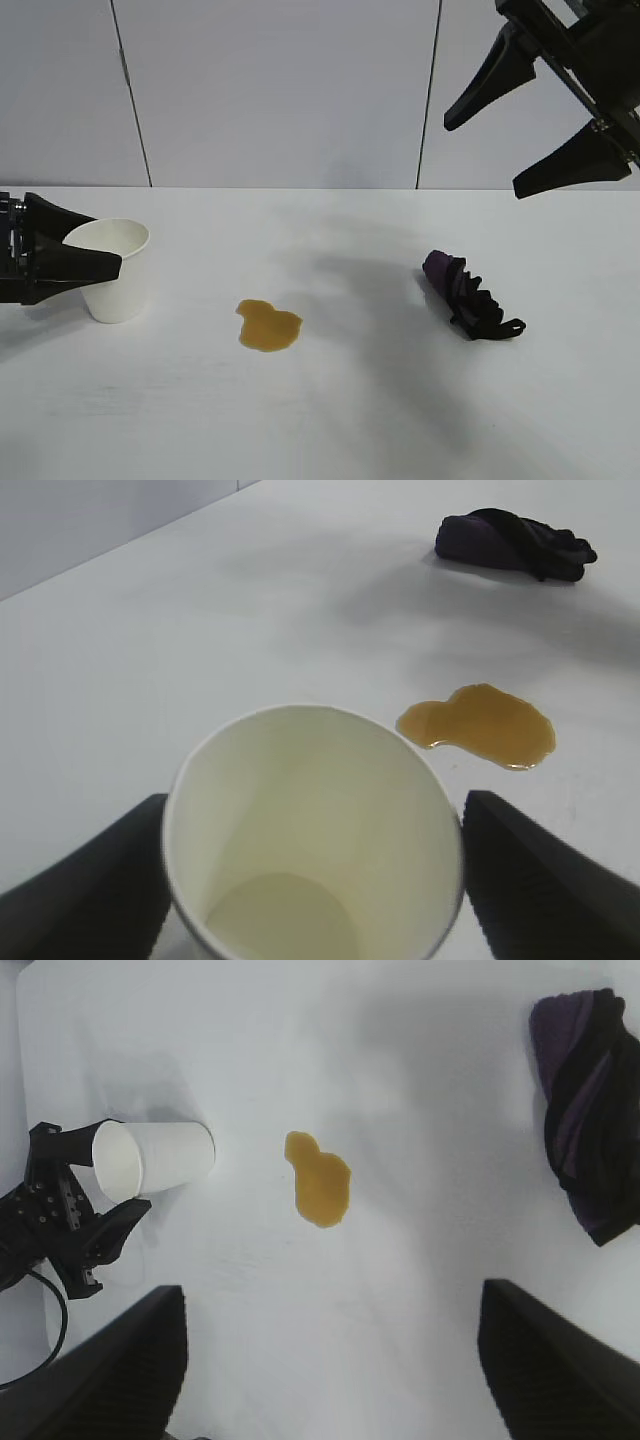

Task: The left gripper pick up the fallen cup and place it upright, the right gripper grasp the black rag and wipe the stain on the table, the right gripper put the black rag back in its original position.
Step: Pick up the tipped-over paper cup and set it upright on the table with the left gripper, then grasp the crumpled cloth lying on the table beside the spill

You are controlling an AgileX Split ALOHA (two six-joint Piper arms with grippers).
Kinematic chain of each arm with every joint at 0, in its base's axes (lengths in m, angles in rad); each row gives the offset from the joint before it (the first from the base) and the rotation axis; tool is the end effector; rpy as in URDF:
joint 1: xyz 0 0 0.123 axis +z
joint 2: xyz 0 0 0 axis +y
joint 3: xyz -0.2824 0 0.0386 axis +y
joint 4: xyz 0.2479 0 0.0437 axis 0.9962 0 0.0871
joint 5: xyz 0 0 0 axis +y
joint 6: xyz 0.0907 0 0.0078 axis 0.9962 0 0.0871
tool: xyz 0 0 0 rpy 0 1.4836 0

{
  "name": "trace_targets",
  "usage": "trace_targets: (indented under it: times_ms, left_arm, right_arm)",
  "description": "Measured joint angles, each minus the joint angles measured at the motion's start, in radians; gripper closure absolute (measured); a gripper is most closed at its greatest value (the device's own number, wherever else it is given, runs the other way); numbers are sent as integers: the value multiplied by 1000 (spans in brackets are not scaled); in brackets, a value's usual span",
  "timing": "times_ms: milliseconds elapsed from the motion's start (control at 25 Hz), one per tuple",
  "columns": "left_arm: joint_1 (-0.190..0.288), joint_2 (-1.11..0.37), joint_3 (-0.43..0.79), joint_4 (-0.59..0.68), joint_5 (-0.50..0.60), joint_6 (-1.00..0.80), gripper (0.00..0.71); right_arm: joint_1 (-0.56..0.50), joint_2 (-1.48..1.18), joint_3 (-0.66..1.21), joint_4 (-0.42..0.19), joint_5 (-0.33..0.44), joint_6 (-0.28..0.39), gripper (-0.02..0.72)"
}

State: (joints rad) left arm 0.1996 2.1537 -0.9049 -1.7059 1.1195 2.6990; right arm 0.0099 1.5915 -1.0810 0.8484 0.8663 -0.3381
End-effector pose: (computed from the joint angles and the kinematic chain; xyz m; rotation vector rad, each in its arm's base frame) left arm 0.3429 -0.0135 0.0843 1.0048 1.7262 -0.7050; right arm 0.3164 0.0552 0.2555 0.1705 2.6150 0.9094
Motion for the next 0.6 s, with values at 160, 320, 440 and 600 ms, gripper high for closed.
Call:
trace_targets:
  times_ms: [160, 320, 440, 600]
  left_arm:
    - [0, 0, 0, 0, -10, -46, 112]
    - [0, 0, 0, 0, -11, -127, 107]
    - [0, -7, 0, 6, -33, -192, 107]
    - [0, -47, 0, 38, -81, -246, 107]
  right_arm:
    - [0, 0, 0, 0, 0, 0, 149]
    - [0, 0, 0, 0, 0, 0, 149]
    - [0, 0, 0, 0, 0, 0, 149]
    - [0, 0, 0, 0, 0, 0, 149]
